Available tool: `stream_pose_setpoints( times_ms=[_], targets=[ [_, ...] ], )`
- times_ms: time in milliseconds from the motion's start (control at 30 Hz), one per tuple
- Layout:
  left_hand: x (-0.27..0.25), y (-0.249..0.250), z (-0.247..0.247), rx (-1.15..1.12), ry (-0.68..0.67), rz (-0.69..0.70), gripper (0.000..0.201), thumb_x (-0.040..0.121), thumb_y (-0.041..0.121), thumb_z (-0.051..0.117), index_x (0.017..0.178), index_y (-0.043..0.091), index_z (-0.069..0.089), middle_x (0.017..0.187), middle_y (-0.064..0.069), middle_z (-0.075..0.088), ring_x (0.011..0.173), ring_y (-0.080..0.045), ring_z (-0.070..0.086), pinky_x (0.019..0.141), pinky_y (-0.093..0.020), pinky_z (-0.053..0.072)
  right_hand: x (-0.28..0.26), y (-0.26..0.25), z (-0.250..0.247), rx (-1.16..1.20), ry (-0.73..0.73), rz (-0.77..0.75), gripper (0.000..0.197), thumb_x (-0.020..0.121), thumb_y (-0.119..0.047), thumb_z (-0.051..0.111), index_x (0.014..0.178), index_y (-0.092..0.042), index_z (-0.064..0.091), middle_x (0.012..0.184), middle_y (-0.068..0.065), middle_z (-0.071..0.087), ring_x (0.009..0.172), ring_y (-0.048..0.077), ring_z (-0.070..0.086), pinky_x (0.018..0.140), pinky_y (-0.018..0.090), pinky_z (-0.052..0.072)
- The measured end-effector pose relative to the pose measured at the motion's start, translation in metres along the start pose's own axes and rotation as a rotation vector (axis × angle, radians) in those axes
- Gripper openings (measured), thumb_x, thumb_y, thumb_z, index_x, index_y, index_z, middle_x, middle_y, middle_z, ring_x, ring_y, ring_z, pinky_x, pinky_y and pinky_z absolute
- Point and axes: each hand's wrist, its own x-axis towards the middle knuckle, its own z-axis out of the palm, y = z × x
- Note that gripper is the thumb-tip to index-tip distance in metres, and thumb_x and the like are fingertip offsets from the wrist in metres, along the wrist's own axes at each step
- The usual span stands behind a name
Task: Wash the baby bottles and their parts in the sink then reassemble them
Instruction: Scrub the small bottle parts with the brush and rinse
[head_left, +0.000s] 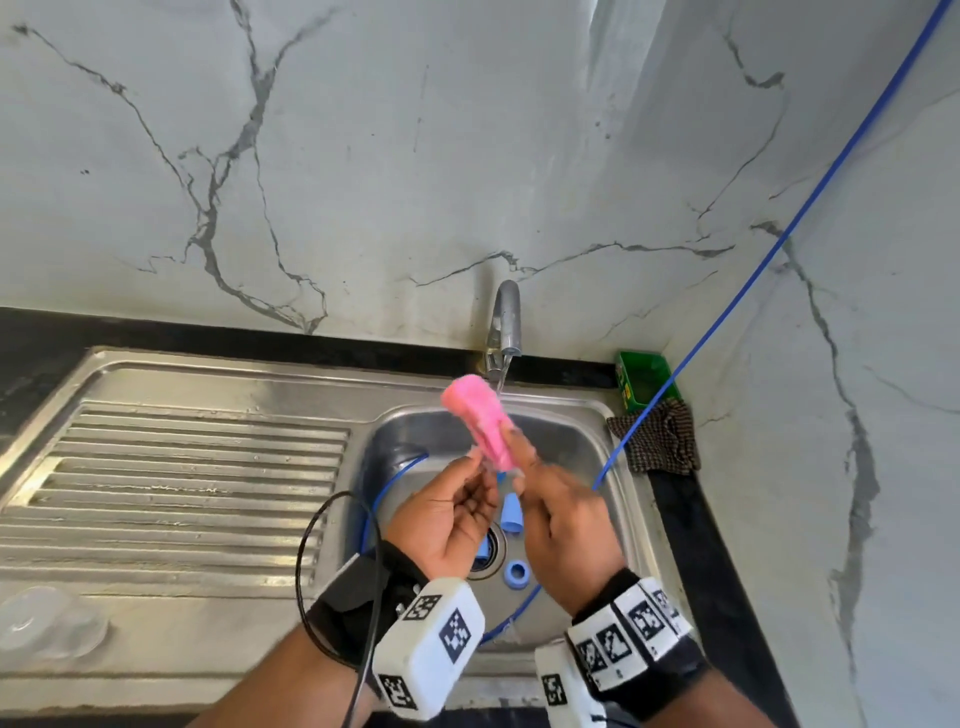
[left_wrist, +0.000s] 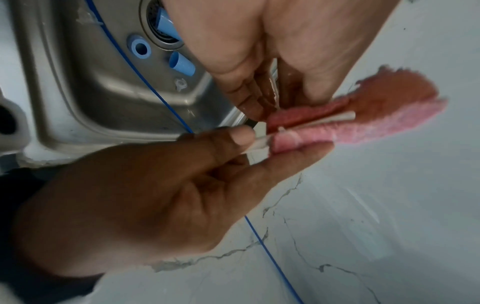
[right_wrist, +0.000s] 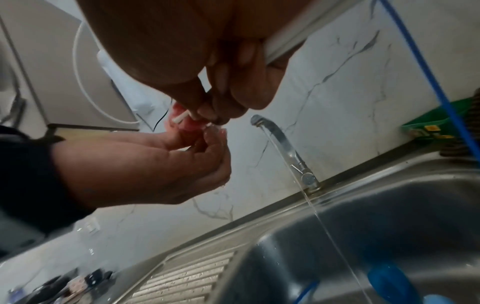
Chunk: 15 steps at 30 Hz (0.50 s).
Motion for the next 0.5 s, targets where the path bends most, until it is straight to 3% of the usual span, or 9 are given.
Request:
stream_pose_setpoints(
  times_ms=[67, 100, 167, 233, 367, 433, 500],
  targets=[
    [0.001, -0.004, 0.003, 0.012, -0.018, 0.022, 0.039, 0.083, 0.011, 0.070, 0.117, -0.007, 0.067, 0.100, -0.018, 0.068, 0.070, -0.014, 0.066, 0.059, -0.021, 0.057, -0.013, -0.005, 0.000, 0.060, -0.148, -0.068, 0.059, 0.093, -0.013, 0.044, 0.149, -0.027, 0.046, 0.084, -0.001, 0.059, 0.071, 0.010, 0.050, 0.066, 0.022, 0.043],
    [0.001, -0.007, 0.004, 0.016, -0.024, 0.027, 0.037, 0.083, 0.012, 0.068, 0.115, -0.006, 0.068, 0.096, -0.016, 0.070, 0.070, -0.014, 0.066, 0.059, -0.020, 0.057, -0.014, 0.000, -0.006, 0.084, -0.174, -0.079, 0.059, 0.094, -0.014, 0.044, 0.150, -0.031, 0.045, 0.087, -0.002, 0.060, 0.074, 0.012, 0.055, 0.069, 0.022, 0.045],
    [0.001, -0.015, 0.008, 0.000, -0.014, 0.025, 0.020, 0.089, 0.008, 0.064, 0.105, -0.003, 0.068, 0.090, -0.012, 0.070, 0.070, -0.012, 0.065, 0.060, -0.019, 0.057, -0.007, 0.025, -0.016, 0.096, -0.086, -0.054, 0.052, 0.095, -0.011, 0.048, 0.143, -0.031, 0.051, 0.091, 0.002, 0.067, 0.080, 0.018, 0.065, 0.075, 0.024, 0.049],
    [0.001, -0.024, 0.016, -0.020, 0.000, 0.022, 0.015, 0.095, 0.006, 0.061, 0.104, -0.004, 0.068, 0.091, -0.012, 0.068, 0.069, -0.011, 0.064, 0.062, -0.019, 0.058, 0.001, 0.040, -0.019, 0.084, 0.016, -0.008, 0.054, 0.094, -0.005, 0.052, 0.144, -0.027, 0.052, 0.088, 0.005, 0.068, 0.077, 0.016, 0.064, 0.072, 0.022, 0.048],
    [0.004, -0.026, 0.025, 0.001, -0.069, 0.059, 0.023, 0.099, 0.008, 0.053, 0.113, -0.002, 0.068, 0.090, -0.013, 0.071, 0.071, -0.013, 0.069, 0.065, -0.022, 0.060, -0.010, 0.026, -0.008, 0.146, -0.117, -0.087, 0.066, 0.093, -0.005, 0.050, 0.153, -0.032, 0.040, 0.095, 0.003, 0.067, 0.082, 0.017, 0.061, 0.079, 0.027, 0.050],
    [0.006, -0.022, 0.026, 0.021, -0.075, 0.109, 0.026, 0.094, 0.007, 0.053, 0.113, -0.001, 0.068, 0.091, -0.013, 0.072, 0.078, -0.015, 0.069, 0.075, -0.025, 0.059, -0.015, 0.035, -0.017, 0.208, -0.180, -0.119, 0.072, 0.093, 0.000, 0.055, 0.152, -0.038, 0.039, 0.103, -0.002, 0.070, 0.089, 0.013, 0.065, 0.086, 0.025, 0.053],
    [0.008, -0.020, 0.024, 0.050, -0.016, 0.133, 0.019, 0.088, 0.007, 0.058, 0.102, 0.000, 0.069, 0.087, -0.012, 0.070, 0.073, -0.015, 0.067, 0.070, -0.025, 0.059, -0.014, 0.046, -0.032, 0.268, -0.113, -0.067, 0.062, 0.095, -0.002, 0.058, 0.148, -0.033, 0.048, 0.105, -0.020, 0.071, 0.091, -0.004, 0.066, 0.082, 0.017, 0.053]
  ],
)
